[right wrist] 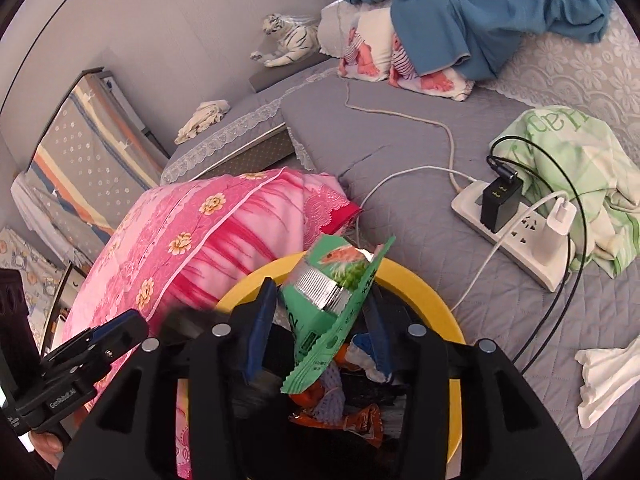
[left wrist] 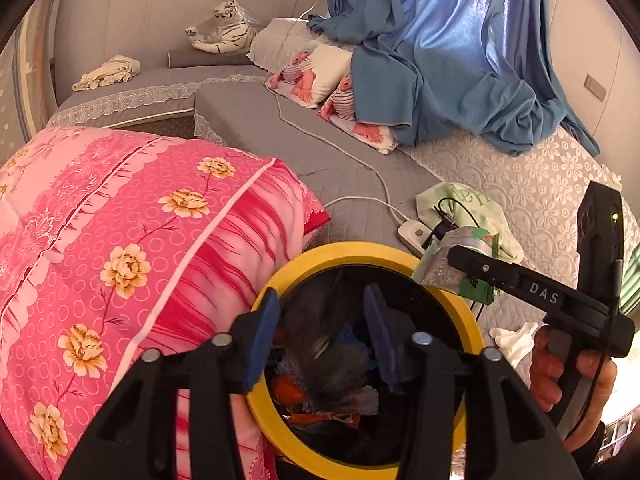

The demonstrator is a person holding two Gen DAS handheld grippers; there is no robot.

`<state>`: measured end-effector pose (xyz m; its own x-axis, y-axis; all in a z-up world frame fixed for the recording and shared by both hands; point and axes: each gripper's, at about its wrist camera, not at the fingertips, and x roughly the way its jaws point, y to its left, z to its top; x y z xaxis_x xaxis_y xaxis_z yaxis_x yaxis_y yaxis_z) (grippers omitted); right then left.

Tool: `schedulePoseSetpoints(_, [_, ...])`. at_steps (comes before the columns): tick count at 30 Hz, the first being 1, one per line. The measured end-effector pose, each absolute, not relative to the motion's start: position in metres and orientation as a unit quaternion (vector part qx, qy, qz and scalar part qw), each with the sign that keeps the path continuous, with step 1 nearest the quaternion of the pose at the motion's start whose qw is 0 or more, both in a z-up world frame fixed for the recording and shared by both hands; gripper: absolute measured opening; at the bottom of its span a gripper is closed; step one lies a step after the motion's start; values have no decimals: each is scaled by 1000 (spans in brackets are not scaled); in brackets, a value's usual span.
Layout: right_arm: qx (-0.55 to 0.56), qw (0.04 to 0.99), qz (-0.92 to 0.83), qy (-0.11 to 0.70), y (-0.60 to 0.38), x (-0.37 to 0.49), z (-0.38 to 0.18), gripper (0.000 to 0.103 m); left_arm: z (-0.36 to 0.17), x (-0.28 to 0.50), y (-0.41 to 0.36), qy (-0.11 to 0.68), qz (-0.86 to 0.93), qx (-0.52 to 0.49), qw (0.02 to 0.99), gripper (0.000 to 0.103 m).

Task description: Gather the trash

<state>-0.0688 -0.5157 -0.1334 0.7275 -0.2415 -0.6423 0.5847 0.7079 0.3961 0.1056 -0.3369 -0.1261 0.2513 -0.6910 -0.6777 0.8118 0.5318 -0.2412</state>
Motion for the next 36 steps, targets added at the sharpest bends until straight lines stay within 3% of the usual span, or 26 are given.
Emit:
schedulePoseSetpoints(13, [266,896,-238,264,-493,-65,-97,49,-92,120,-276,343,-451,24,823,51])
schedulePoseSetpoints(20, [199,926,-211,243,-445,-28,-66,49,-66,138,-191,305,-377,-13,874,51])
schedulePoseSetpoints(29, [129,961,-43,243,-327,41,-40,49,-34,120,-49,231,-219,-39,947,51])
schedulePoseSetpoints(32, [106,967,-6,232,-285,53,-35,65,-29,102,-13,209,-167,-42,963,53])
schedulePoseSetpoints(34, [86,973,-4,216,-262,56,-30,74,-26,88,8,193,-133,-49,971,68])
schedulePoseSetpoints(36, [63,978,-8,200,-242,56,-26,80,-23,76,20,182,-116,-54,975,76])
